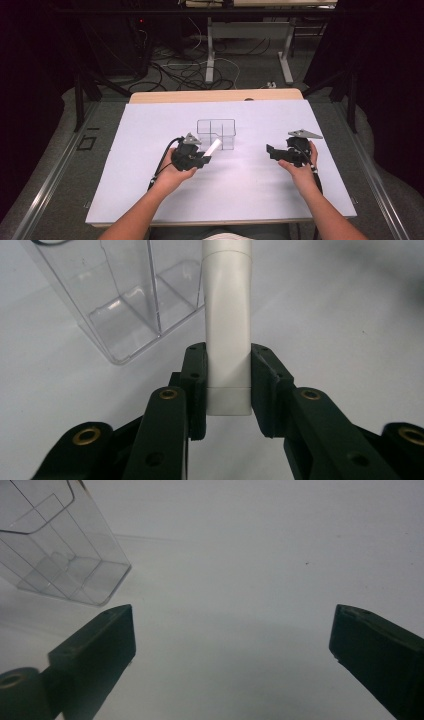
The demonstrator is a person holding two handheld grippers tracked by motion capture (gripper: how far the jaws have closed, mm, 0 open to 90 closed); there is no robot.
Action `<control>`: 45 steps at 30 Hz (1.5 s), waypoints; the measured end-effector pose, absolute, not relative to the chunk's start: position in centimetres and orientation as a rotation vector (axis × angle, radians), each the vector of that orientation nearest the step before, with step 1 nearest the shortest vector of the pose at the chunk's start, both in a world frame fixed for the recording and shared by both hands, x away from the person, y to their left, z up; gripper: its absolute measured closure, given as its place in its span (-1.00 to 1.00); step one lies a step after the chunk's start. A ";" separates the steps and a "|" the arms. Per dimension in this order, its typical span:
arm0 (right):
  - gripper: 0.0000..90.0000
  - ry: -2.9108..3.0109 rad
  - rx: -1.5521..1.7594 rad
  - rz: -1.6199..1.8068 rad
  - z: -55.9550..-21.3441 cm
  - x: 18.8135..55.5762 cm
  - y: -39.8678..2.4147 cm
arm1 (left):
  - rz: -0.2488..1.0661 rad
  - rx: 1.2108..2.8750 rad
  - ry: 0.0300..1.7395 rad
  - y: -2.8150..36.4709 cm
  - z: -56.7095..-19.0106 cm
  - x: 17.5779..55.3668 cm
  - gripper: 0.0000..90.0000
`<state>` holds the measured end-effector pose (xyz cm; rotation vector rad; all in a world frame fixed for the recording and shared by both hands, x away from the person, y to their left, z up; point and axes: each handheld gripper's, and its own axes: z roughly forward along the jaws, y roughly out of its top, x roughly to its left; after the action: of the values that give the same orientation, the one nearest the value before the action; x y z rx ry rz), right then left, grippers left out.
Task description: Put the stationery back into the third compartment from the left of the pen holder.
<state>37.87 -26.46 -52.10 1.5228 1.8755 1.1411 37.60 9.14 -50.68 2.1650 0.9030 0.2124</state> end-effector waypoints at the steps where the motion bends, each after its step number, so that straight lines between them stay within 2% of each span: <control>1: -0.96 1.867 1.525 1.141 -52.1 37.8 -26.3 | 0.219 2.150 0.904 9.2 -50.6 37.5 0.58; 18: -1.00 1.948 1.533 1.318 -49.6 37.0 -21.5 | 0.267 1.974 0.951 9.1 -50.4 36.7 0.58; 20: -0.90 1.963 1.541 1.358 -49.4 37.1 -20.8 | 0.261 1.945 0.966 9.1 -50.4 36.7 0.58; 23: -0.64 1.947 1.530 1.377 -49.1 37.2 -19.5 | 0.244 1.931 0.984 9.1 -50.5 36.8 0.57; 33: -0.63 2.005 1.552 1.491 -49.1 37.2 -16.0 | 0.221 1.879 1.014 8.7 -51.0 36.8 0.57; 45: -0.26 1.963 1.778 1.675 -50.3 37.3 -16.2 | 0.184 1.889 0.979 7.1 -51.8 36.1 0.58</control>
<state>37.26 -16.17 -50.31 1.7777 1.9629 1.6752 36.11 7.12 -51.76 1.8889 0.9792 0.1835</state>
